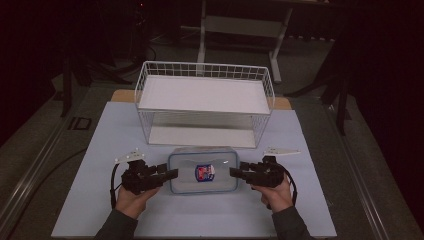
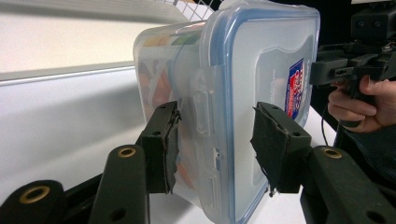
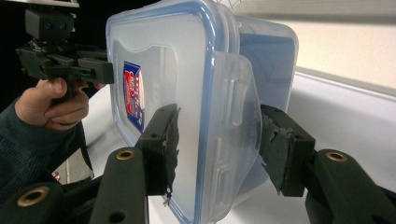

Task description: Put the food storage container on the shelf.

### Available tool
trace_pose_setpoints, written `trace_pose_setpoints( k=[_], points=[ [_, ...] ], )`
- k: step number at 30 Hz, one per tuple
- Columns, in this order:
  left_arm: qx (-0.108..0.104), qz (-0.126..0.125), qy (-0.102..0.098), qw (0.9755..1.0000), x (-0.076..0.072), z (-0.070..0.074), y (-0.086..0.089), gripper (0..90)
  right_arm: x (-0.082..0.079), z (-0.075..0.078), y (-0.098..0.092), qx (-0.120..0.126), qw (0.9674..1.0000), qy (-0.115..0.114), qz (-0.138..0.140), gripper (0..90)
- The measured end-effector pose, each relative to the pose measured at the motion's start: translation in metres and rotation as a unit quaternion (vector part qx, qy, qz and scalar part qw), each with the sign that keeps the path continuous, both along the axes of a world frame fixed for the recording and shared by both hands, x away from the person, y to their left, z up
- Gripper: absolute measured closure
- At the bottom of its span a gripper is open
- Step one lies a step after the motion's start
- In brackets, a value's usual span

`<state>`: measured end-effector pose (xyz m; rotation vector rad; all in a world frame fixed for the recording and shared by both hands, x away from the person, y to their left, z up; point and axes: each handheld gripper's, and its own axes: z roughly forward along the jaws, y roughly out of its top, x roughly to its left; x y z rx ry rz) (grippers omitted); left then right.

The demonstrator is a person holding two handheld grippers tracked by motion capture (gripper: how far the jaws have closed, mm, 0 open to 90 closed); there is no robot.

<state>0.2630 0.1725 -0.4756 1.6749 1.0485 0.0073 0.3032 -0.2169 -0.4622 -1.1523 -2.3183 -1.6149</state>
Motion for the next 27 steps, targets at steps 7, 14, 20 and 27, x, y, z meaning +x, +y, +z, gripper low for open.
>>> trace_pose_setpoints(
  k=[7,14,20,27],
  points=[
    [0.0,0.0,-0.01,0.9999,0.0,0.006,0.0,51.6,-0.001,0.007,-0.001,0.006,0.9999,-0.015,-0.002,49.7],
    [-0.003,-0.003,-0.015,0.9999,-0.002,0.013,0.0,51.6,-0.004,0.014,-0.002,0.01,0.9996,-0.026,-0.003,50.0],
    [-0.008,-0.004,-0.021,0.9997,-0.002,0.019,0.0,51.6,-0.007,0.022,-0.003,0.016,0.9992,-0.037,-0.005,50.5],
    [-0.01,-0.008,-0.026,0.9996,-0.001,0.026,0.001,51.7,-0.01,0.03,-0.004,0.02,0.9987,-0.046,-0.008,50.9]
  ],
)
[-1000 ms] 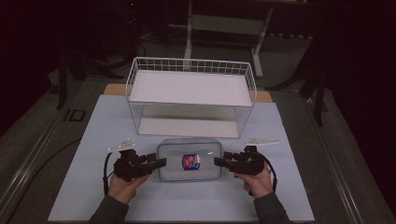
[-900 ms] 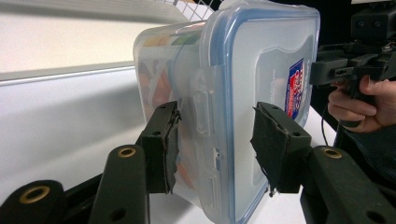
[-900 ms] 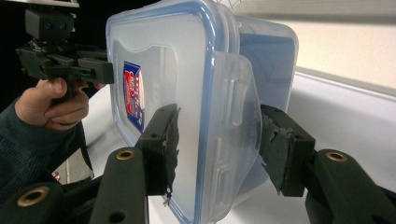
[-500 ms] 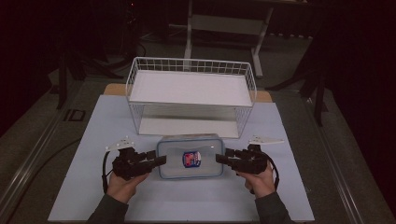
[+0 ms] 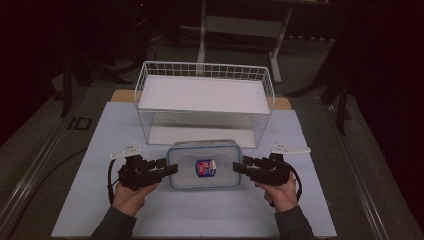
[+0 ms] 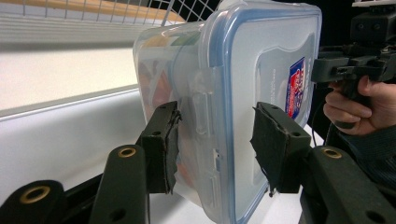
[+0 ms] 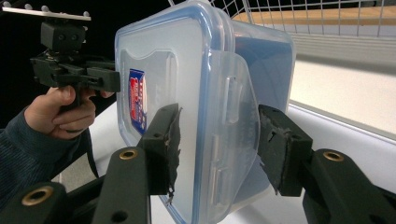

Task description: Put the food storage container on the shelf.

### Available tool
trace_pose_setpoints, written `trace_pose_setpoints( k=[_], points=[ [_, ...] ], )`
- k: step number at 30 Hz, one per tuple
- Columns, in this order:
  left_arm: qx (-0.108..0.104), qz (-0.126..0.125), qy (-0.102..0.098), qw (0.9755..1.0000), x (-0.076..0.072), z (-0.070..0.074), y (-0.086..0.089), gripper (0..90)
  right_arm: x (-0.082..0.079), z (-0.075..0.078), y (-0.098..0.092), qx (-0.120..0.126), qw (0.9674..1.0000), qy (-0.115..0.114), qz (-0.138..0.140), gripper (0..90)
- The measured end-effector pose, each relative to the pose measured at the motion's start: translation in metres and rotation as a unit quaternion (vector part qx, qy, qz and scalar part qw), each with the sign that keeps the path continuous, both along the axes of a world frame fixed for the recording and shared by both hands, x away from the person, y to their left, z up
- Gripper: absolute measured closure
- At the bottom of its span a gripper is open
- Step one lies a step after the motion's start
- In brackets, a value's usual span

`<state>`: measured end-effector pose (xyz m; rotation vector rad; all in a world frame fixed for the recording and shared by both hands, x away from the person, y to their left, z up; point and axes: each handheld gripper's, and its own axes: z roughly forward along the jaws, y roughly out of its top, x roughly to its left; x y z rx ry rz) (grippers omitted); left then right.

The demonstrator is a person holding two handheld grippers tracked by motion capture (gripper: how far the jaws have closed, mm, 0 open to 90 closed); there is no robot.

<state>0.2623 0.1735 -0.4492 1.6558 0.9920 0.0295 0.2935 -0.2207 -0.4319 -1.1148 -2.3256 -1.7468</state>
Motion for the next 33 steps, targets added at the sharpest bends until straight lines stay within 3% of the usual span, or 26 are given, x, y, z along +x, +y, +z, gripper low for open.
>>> trace_pose_setpoints(
  k=[15,23,33],
  points=[
    [0.009,-0.009,-0.027,0.9996,0.007,0.03,-0.003,51.7,-0.001,0.02,-0.003,0.014,0.9996,-0.023,-0.01,51.0],
    [0.007,-0.013,-0.046,0.9988,0.012,0.046,-0.006,51.7,-0.001,0.043,-0.007,0.015,0.9985,-0.05,-0.016,51.0],
    [0.011,-0.012,-0.068,0.9976,0.017,0.069,-0.001,51.7,0.002,0.057,-0.003,0.022,0.9973,-0.068,-0.018,51.0]
  ],
)
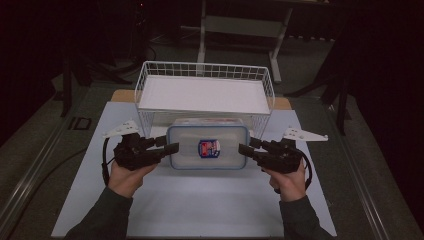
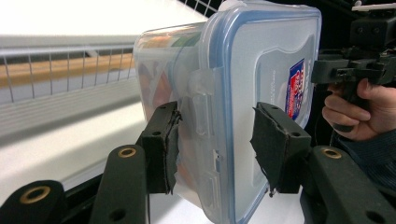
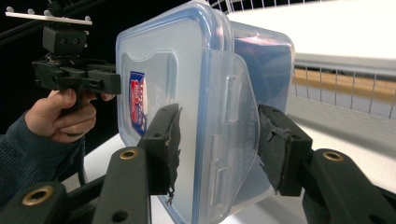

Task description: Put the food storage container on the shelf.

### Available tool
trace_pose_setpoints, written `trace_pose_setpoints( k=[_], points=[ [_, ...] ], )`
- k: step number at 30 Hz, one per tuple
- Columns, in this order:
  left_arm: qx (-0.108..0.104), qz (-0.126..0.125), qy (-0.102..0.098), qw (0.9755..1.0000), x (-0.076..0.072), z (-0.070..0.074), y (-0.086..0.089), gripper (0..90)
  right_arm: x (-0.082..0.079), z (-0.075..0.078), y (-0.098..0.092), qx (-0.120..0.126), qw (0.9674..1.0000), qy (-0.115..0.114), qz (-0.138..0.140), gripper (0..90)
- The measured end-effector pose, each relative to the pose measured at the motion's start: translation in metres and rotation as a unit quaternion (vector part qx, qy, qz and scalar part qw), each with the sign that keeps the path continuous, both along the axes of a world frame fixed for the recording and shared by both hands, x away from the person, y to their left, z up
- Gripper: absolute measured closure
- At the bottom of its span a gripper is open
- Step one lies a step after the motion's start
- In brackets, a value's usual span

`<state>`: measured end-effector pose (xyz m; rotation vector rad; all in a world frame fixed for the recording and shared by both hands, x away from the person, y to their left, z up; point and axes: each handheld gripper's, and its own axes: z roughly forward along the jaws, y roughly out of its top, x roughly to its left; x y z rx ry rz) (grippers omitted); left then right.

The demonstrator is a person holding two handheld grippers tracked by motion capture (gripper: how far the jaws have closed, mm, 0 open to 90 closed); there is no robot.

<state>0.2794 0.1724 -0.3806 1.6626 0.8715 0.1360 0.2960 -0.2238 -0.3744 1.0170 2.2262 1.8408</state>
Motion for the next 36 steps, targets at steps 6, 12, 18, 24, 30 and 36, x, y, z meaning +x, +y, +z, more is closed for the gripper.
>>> trace_pose_setpoints(
  k=[6,12,18,24,30,36],
  points=[
    [-0.002,0.002,-0.015,0.9999,0.002,0.013,0.001,51.7,0.003,0.014,0.002,0.003,0.9999,-0.016,-0.001,51.0],
    [-0.008,0.005,-0.025,0.9996,0.007,0.022,0.005,51.7,0.006,0.023,0.004,0.002,0.9997,-0.023,-0.001,51.1],
    [-0.012,0.012,-0.036,0.9992,0.013,0.034,0.009,51.5,0.012,0.031,0.008,0.003,0.9996,-0.029,0.004,51.5],
    [-0.013,0.02,-0.042,0.9988,0.021,0.042,0.011,51.5,0.023,0.038,0.012,0.006,0.9995,-0.032,0.006,51.4],
    [-0.014,0.021,-0.052,0.9983,0.03,0.052,0.011,51.5,0.032,0.049,0.013,0.003,0.999,-0.045,0.001,51.0],
    [-0.011,0.023,-0.065,0.9975,0.036,0.063,0.01,51.5,0.038,0.058,0.013,0.007,0.9984,-0.057,-0.002,50.7]
  ],
)
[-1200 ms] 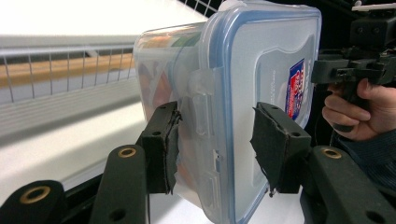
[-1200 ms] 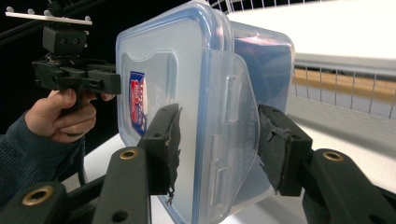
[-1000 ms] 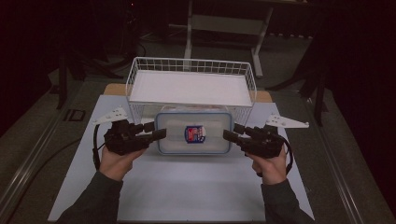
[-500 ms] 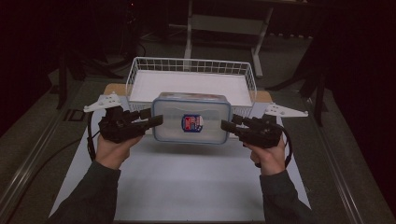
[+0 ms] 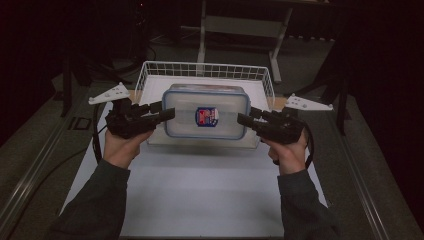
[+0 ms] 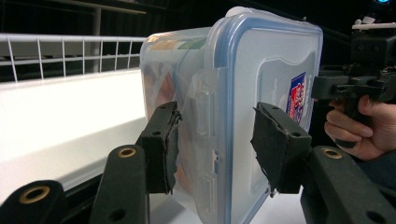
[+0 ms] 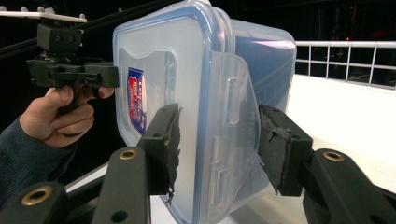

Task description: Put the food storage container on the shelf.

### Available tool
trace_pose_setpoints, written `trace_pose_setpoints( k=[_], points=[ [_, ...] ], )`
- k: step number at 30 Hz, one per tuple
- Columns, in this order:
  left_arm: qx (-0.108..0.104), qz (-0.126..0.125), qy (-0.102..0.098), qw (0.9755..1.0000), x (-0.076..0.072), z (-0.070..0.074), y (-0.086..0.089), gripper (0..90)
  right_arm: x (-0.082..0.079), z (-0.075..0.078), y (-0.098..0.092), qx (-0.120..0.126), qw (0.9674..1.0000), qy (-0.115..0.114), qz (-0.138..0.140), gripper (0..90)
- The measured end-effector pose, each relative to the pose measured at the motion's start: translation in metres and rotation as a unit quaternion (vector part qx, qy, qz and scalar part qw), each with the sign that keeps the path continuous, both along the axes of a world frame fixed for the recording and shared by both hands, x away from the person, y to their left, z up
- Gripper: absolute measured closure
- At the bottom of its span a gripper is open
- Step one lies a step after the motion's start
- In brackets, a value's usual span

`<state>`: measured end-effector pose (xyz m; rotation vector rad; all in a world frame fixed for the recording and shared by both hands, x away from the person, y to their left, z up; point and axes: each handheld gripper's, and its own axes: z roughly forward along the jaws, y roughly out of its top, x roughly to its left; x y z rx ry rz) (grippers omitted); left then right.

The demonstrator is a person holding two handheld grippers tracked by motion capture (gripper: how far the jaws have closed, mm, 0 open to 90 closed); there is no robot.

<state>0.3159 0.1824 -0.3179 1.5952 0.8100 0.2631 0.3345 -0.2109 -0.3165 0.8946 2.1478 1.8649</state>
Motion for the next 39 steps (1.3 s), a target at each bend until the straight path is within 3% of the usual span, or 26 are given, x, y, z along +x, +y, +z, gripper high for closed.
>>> trace_pose_setpoints(
  k=[16,22,29,39],
  points=[
    [-0.002,0.002,-0.009,1.0,0.022,0.014,0.002,51.4,0.02,0.01,0.002,0.006,0.9999,-0.01,-0.005,50.5],
    [-0.002,0.007,-0.005,1.0,0.034,0.016,0.002,51.5,0.034,0.01,0.004,0.002,1.0,-0.004,-0.008,49.8],
    [-0.02,0.018,0.008,0.9996,0.049,0.01,0.006,51.4,0.049,0.007,0.009,0.001,0.9999,0.009,-0.009,49.6],
    [-0.022,0.029,0.019,0.9992,0.064,0.008,0.005,51.4,0.068,0.002,0.011,0.004,0.9995,0.03,-0.012,48.7]
  ],
)
